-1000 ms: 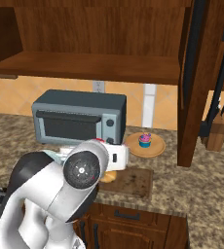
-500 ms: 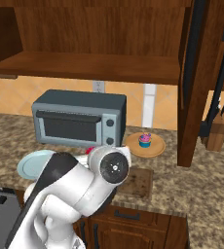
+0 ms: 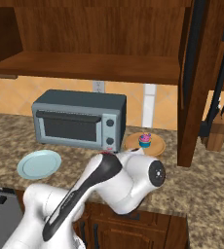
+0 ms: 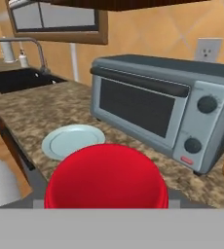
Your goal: From the different types of pastries on the counter, select a croissant and place it on the cutting board. Then retrieve a jar of jam from the cabinet and place it alongside the croissant on the cutting board.
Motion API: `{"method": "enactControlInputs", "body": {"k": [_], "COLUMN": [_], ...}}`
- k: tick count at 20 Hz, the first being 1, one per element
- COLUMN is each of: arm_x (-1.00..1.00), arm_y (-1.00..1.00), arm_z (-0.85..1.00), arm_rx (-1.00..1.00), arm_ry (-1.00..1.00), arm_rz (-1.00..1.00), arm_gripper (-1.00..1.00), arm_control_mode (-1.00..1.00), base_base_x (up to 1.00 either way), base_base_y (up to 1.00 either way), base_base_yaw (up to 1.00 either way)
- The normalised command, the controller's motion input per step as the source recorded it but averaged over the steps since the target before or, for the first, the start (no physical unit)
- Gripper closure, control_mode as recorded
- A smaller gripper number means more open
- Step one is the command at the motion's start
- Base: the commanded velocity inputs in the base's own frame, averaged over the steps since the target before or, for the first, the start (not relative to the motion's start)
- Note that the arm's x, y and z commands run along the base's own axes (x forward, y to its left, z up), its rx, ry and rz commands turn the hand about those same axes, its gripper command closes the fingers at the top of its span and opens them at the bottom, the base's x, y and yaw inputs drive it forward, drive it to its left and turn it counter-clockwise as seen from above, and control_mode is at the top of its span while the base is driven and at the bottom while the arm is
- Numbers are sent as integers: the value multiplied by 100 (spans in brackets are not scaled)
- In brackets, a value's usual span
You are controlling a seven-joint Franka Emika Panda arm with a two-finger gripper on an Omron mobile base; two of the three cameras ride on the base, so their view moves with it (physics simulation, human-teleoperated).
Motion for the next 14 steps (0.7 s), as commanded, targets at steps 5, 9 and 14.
{"method": "enactControlInputs", "body": {"k": [5, 9, 14], "arm_x": [23, 33, 27], "arm_y": [-10, 0, 0], "arm_z": [-26, -42, -50], "arm_rx": [-4, -4, 0], "arm_ry": [0, 0, 0], "arm_rz": [17, 14, 13], "arm_gripper": [100, 100, 100], "arm_control_mode": [-100, -100, -100], "base_base_x": [0, 0, 0], "base_base_y": [0, 0, 0], "base_base_yaw": [0, 0, 0]}}
